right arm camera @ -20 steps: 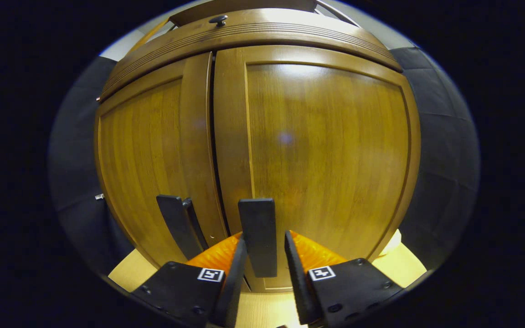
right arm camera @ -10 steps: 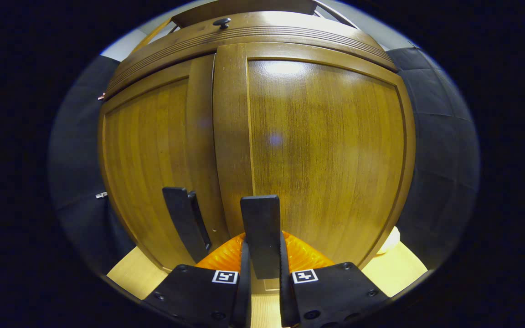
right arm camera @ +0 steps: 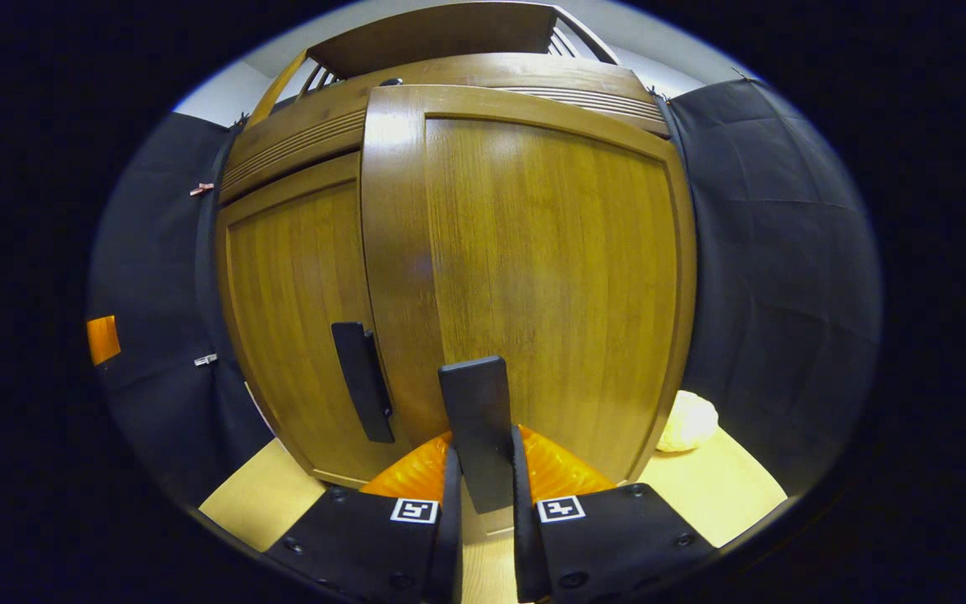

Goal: Open the right door of the double-door shoe cabinet with the right hand, and open the left door with the left hand.

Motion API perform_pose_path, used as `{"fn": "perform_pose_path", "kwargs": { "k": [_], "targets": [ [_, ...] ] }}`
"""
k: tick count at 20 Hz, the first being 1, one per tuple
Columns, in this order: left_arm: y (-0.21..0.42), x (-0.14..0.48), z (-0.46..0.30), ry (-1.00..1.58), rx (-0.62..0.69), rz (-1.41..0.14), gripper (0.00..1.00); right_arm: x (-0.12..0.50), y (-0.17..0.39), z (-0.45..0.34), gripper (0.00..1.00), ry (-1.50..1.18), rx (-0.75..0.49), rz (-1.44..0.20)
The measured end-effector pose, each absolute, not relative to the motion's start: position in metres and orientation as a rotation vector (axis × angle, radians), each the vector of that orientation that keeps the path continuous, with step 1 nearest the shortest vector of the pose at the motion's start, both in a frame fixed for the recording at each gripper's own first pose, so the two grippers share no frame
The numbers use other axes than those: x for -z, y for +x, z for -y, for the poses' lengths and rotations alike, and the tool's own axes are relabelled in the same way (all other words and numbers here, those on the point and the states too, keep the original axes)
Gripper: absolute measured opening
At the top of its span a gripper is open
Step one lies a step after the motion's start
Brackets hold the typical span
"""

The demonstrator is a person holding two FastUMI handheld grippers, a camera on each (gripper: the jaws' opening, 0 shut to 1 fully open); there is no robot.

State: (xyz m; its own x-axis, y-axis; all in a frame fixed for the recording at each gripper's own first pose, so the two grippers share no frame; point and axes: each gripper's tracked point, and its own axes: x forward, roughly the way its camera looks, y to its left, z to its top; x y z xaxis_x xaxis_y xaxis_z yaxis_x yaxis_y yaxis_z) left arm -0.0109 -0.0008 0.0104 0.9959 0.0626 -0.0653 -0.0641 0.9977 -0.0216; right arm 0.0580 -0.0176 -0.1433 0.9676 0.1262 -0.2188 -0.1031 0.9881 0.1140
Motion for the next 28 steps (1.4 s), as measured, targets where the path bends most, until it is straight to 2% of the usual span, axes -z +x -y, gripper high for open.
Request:
{"fn": "perform_pose_path", "kwargs": {
  "k": [9,23,24,25,27,28],
  "targets": [
    [-0.021,-0.013,0.043,-0.026,-0.058,-0.069,0.94,0.138,0.016,0.062,0.28,0.152,-0.094,-0.249],
    [-0.015,-0.021,0.120,-0.020,-0.064,-0.061,0.94,0.129,-0.031,0.135,0.27,0.100,-0.162,-0.254],
    [-0.013,-0.021,0.125,-0.018,-0.063,-0.060,0.94,0.129,-0.032,0.139,0.24,0.089,-0.163,-0.254],
    [-0.011,-0.023,0.131,-0.018,-0.061,-0.058,0.94,0.124,-0.040,0.147,0.27,0.087,-0.167,-0.257],
    [-0.006,-0.023,0.142,-0.019,-0.056,-0.054,0.94,0.128,-0.038,0.164,0.16,0.119,-0.148,-0.266],
    [-0.005,-0.024,0.147,-0.020,-0.056,-0.050,0.94,0.128,-0.037,0.171,0.15,0.135,-0.146,-0.266]
  ]
}}
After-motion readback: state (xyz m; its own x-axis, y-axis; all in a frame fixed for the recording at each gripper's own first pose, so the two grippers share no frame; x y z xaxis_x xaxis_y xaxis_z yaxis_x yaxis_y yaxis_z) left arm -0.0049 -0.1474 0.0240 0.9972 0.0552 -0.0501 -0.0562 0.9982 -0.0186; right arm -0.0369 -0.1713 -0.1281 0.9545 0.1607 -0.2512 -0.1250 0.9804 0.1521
